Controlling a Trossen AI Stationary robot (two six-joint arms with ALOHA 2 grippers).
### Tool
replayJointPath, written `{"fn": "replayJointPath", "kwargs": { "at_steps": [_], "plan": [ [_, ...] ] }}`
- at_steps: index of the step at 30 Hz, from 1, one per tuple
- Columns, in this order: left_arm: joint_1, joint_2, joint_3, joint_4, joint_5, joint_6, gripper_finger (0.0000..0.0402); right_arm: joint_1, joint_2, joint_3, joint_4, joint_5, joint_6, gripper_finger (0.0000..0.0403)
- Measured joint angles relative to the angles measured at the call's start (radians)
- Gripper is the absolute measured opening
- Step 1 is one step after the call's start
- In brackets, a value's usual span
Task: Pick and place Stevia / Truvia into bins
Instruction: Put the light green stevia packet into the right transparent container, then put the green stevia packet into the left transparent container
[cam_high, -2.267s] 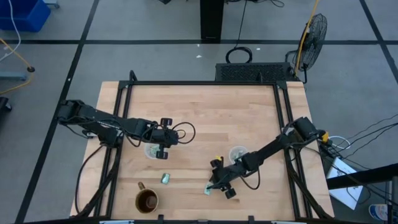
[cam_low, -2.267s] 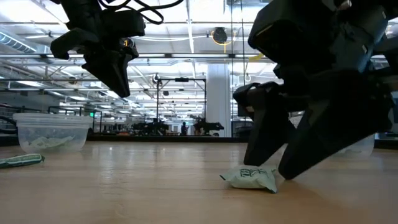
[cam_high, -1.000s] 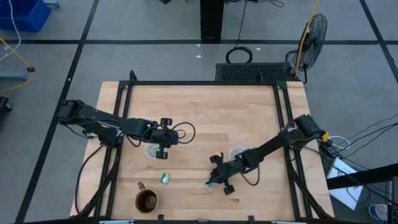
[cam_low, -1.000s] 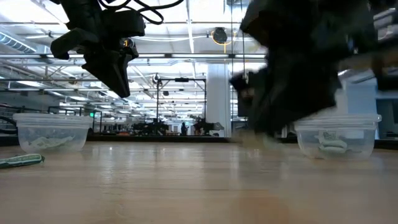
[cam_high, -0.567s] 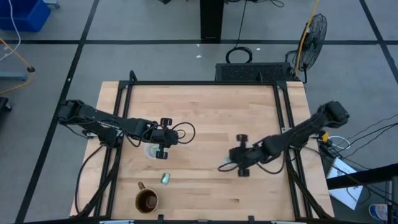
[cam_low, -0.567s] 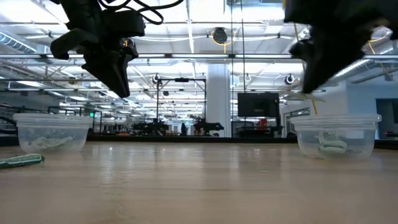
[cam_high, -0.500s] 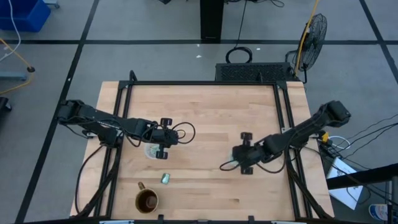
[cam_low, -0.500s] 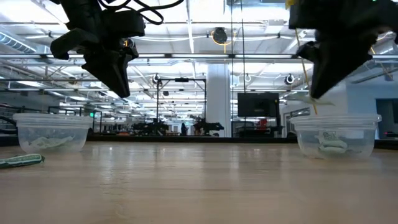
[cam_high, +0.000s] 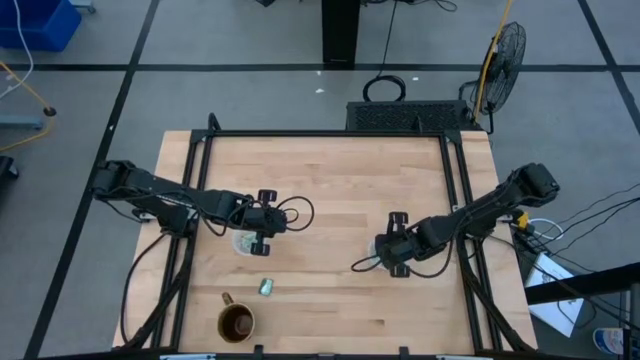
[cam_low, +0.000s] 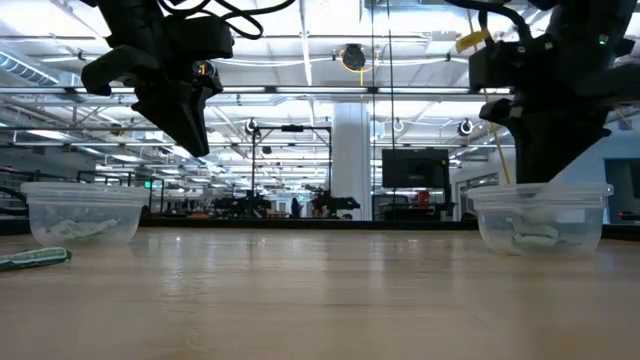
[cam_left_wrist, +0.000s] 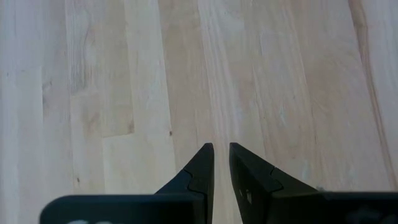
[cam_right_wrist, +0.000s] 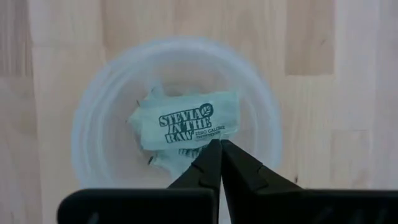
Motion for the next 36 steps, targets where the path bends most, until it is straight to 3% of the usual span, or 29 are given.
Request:
{"fn": "replayJointPath", "kwargs": {
  "at_steps": [13,21,27,32,36],
  "plan": [
    [0.0,0.0,0.0,0.007,0.004,-0.009,0.0056,0.0,-0.009,0.004,0.019,-0.011,-0.039,0.0076],
    [0.0,0.0,0.0,0.055,0.19,-0.023,0.0056,0.0,-0.108,0.016,0.175,0.02,-0.091,0.0088],
    [-0.002,0.01,0.0,0.057,0.252,0.022,0.0077,0.0,-0.17,0.016,0.349,0.026,-0.135,0.0089],
    [-0.01,0.08,0.0,0.064,0.324,0.008,0.0103,0.0,-0.176,-0.018,0.516,0.022,-0.264,0.0089],
    [-0.026,0.153,0.0,0.077,0.411,0.106,0.0118,0.0,-0.175,-0.079,0.64,0.028,-0.366,0.0089]
  ]
}}
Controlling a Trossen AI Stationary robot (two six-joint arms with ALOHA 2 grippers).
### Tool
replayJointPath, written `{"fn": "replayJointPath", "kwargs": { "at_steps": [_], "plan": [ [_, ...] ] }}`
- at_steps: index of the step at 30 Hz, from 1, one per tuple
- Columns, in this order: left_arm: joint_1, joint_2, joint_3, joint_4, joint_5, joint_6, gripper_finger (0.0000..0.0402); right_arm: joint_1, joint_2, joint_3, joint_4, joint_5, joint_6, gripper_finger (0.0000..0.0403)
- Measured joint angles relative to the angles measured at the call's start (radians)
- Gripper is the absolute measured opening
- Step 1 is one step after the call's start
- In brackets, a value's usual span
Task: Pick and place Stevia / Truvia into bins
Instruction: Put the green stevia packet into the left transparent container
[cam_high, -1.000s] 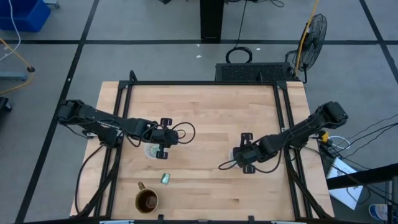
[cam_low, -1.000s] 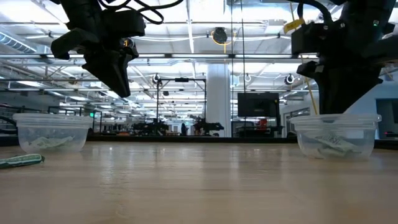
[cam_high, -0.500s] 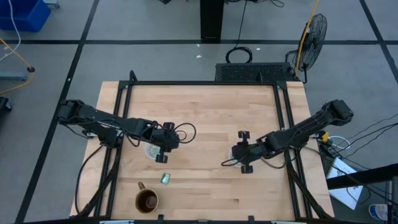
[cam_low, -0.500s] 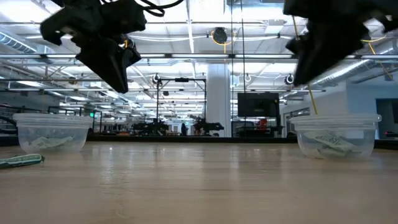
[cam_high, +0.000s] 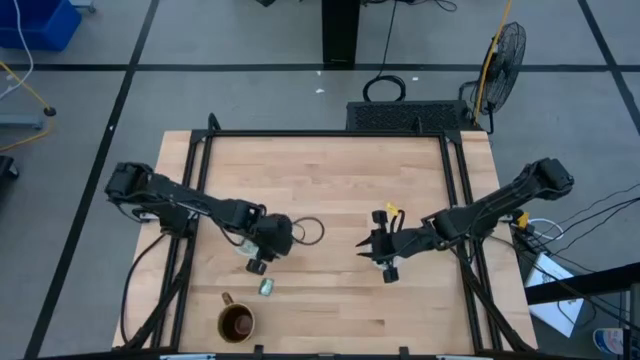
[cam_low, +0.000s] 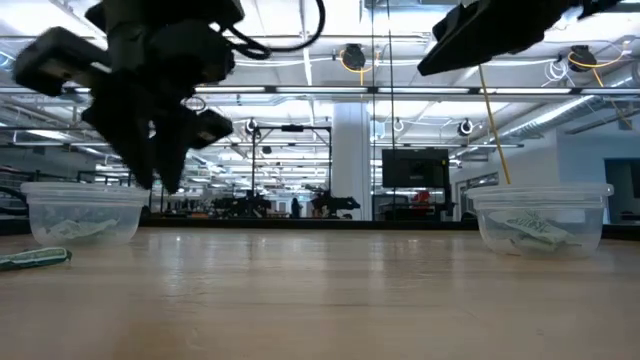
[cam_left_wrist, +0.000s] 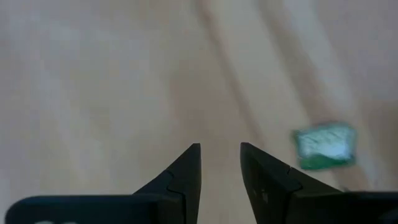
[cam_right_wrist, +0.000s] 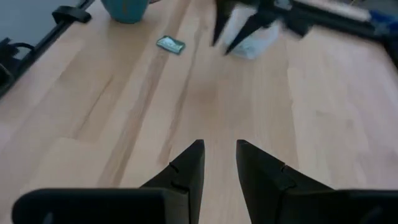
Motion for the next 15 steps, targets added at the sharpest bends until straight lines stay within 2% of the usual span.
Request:
{"fn": "replayJointPath", "kwargs": {
  "at_steps": [4,7,9,15],
  "plan": [
    [-0.023,0.067,0.0,0.027,0.156,0.055,0.012,0.0,0.001,-0.067,0.109,0.046,-0.046,0.0089],
    [-0.064,0.107,0.0,0.021,0.228,0.086,0.012,-0.007,0.0,-0.106,0.169,0.048,-0.072,0.0089],
    [-0.098,0.13,0.0,0.014,0.22,0.127,0.012,-0.015,0.0,-0.126,0.193,0.048,-0.096,0.0089],
    [-0.17,0.171,0.0,0.01,0.084,0.189,0.012,-0.046,0.0,-0.13,0.207,0.048,-0.122,0.0089]
  ]
}}
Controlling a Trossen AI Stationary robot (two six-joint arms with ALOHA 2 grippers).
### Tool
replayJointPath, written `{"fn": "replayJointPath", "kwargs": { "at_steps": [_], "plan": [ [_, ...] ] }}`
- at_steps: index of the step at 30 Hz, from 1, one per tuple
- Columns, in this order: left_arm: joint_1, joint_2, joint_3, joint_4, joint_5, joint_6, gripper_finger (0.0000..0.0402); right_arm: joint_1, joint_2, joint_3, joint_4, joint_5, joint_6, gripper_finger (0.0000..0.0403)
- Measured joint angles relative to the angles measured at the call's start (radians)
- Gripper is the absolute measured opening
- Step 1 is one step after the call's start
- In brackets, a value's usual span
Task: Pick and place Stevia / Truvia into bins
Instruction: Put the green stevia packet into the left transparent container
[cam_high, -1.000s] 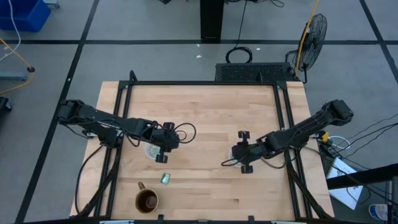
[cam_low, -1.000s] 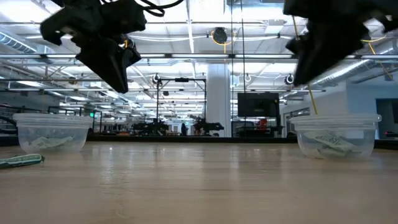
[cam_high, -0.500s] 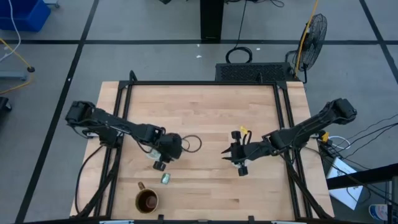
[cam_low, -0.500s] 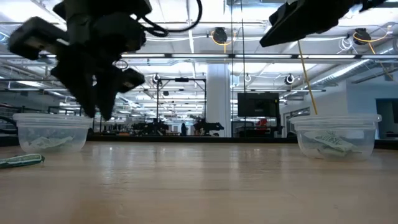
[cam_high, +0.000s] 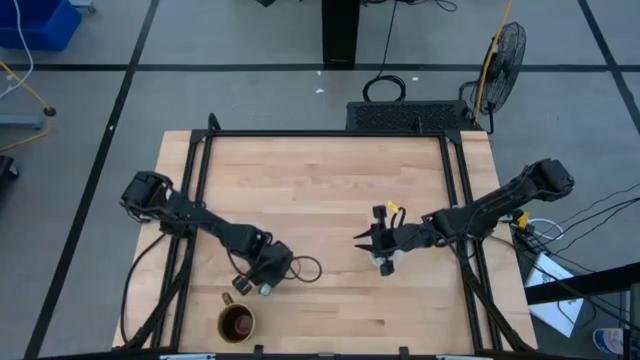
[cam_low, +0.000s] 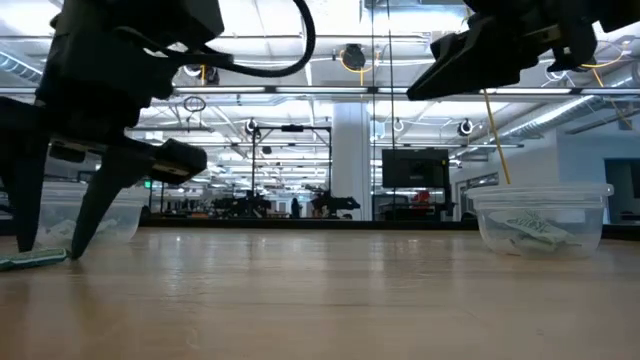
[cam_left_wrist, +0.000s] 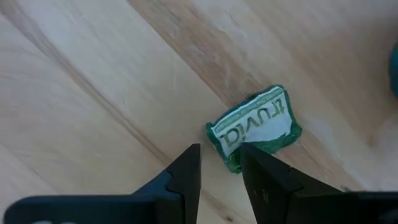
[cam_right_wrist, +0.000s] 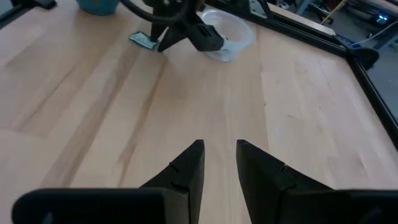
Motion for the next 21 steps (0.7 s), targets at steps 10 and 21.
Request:
{"fn": "replayJointPath", "kwargs": {
  "at_steps": [10,21],
  "plan": [
    [-0.015,0.005,0.003,0.0,-0.07,0.026,0.0094,-0.014,0.0,-0.001,0.004,-0.001,-0.012,0.0089],
    [0.064,-0.04,0.021,0.068,-0.33,-0.008,0.001,-0.014,0.0,-0.001,0.039,-0.001,-0.109,0.0089]
  ]
}}
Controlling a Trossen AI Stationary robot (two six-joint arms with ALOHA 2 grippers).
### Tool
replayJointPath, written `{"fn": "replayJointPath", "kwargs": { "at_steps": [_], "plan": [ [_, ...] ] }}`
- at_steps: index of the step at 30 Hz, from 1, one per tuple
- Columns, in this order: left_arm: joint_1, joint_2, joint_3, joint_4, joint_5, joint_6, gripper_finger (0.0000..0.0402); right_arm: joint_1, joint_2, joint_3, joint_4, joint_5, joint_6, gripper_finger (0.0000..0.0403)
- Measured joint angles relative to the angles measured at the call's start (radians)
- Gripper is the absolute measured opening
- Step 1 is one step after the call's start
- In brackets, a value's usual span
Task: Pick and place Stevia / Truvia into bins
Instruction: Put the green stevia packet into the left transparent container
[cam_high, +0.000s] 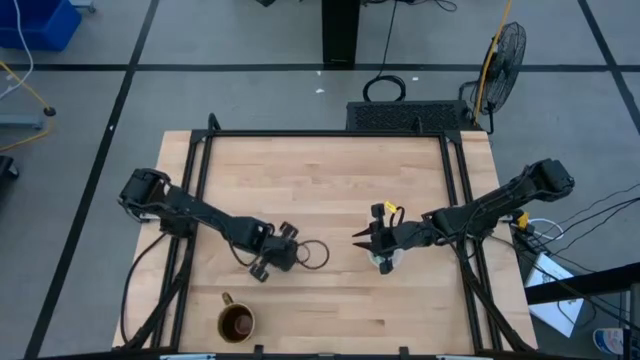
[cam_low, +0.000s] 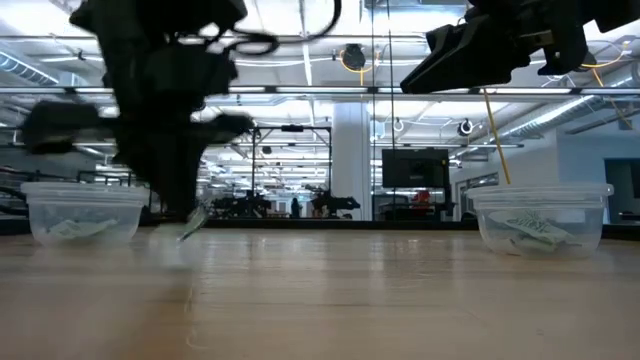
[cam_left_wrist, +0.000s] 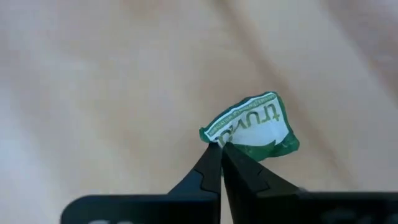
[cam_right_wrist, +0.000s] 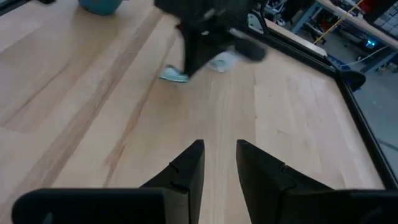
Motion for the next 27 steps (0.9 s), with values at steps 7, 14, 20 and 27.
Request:
{"fn": "replayJointPath", "kwargs": {
  "at_steps": [7,14,20,27],
  "plan": [
    [0.093,-0.168,0.047,-0.244,-0.14,-0.049,0.0009,0.0,0.0,0.0,-0.001,0.0,-0.02,0.0089],
    [0.111,-0.325,0.027,-0.515,-0.129,-0.272,0.0007,0.0,0.0,0.0,-0.009,-0.003,-0.012,0.0089],
    [0.109,-0.361,-0.062,-0.569,-0.102,-0.435,0.0013,0.0,0.0,0.0,-0.009,-0.002,0.045,0.0089],
    [0.109,-0.353,-0.129,-0.472,-0.084,-0.495,0.0026,0.0,0.0,0.0,-0.003,0.027,0.096,0.0089]
  ]
}}
